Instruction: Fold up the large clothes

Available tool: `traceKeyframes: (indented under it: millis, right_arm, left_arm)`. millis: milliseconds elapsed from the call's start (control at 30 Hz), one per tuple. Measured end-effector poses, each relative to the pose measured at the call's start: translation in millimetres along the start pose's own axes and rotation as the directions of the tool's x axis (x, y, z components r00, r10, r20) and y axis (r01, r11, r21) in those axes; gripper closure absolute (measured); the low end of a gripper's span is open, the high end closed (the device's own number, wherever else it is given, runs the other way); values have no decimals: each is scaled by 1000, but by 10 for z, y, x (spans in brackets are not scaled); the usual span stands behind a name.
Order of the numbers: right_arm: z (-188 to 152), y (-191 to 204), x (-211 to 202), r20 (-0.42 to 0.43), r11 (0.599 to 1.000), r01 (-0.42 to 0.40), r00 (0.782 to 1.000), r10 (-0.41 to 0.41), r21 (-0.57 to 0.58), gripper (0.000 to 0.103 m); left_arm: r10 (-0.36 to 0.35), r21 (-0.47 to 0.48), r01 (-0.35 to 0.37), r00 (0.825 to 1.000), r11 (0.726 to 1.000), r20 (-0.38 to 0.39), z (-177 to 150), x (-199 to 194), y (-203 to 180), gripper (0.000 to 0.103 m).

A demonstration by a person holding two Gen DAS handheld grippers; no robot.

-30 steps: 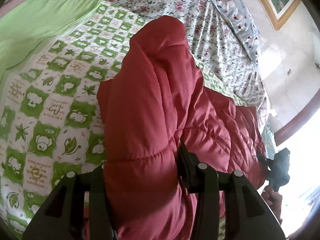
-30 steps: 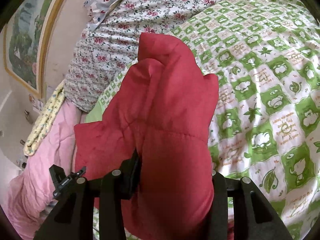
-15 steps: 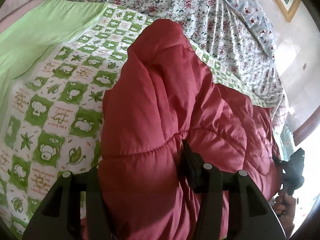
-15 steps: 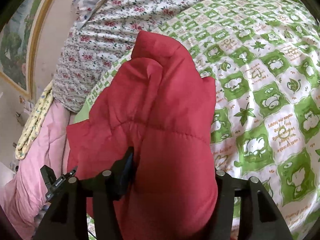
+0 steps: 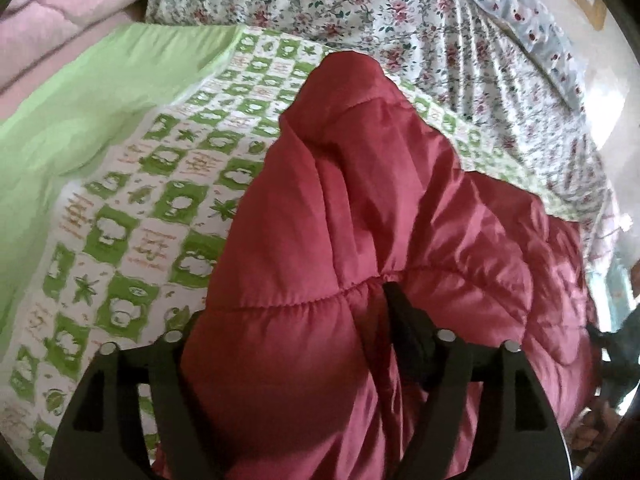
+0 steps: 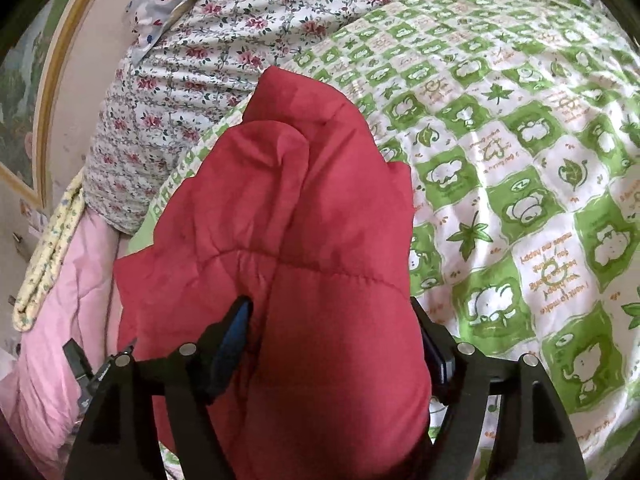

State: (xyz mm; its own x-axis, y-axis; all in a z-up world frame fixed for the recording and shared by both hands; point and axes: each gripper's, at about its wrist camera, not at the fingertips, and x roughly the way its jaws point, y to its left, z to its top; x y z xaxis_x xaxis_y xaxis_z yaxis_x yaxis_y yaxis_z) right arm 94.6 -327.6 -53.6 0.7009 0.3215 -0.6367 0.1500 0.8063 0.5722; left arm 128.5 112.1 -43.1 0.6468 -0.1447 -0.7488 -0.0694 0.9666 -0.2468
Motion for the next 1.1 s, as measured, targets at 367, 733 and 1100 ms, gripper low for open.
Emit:
traceKeyframes:
  millis: [367, 733, 1100]
  right_arm:
    - [30, 21, 0, 23, 998, 60, 998, -59, -14, 19]
    - [42, 45, -17, 43, 994, 101, 994, -100, -35, 17]
    - [-17, 167, -205, 153, 980, 189, 972, -178, -64, 12]
  left_arm:
    - [132, -34, -130, 989, 991, 67, -30, -287, 6, 13]
    - [89, -76, -83, 992, 994, 92, -162, -602, 161, 13]
    - [-44, 25, 42, 996, 999, 74, -373, -814, -140, 13]
